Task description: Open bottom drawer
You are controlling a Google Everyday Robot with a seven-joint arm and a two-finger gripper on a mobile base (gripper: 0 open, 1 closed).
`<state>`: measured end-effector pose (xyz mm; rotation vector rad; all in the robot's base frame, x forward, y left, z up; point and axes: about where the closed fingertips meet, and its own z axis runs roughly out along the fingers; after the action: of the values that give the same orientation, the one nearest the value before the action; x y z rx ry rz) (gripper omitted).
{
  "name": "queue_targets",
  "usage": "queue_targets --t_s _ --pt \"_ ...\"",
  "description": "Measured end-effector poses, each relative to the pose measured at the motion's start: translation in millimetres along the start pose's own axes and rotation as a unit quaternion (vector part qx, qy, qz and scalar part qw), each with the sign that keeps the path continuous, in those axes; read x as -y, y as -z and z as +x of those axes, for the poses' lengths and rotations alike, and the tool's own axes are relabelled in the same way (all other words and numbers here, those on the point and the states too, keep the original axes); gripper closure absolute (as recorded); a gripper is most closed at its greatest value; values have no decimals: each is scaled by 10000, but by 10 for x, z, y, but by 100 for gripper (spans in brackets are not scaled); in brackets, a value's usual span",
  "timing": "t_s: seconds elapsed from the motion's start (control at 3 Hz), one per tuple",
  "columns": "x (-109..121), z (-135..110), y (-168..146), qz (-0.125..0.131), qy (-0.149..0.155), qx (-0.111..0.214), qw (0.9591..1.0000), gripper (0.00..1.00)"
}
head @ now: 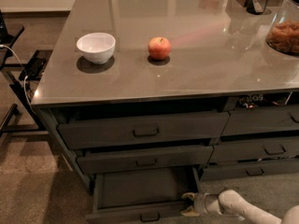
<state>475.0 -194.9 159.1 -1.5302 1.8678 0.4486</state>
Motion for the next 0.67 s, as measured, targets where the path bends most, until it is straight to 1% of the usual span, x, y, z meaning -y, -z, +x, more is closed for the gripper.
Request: queue_targets --t_s 0.33,0.67 --pt "-167 87 20 -15 -120 69 9999 100" --pt "-170 34 69 -15 -120 69 9999 84"
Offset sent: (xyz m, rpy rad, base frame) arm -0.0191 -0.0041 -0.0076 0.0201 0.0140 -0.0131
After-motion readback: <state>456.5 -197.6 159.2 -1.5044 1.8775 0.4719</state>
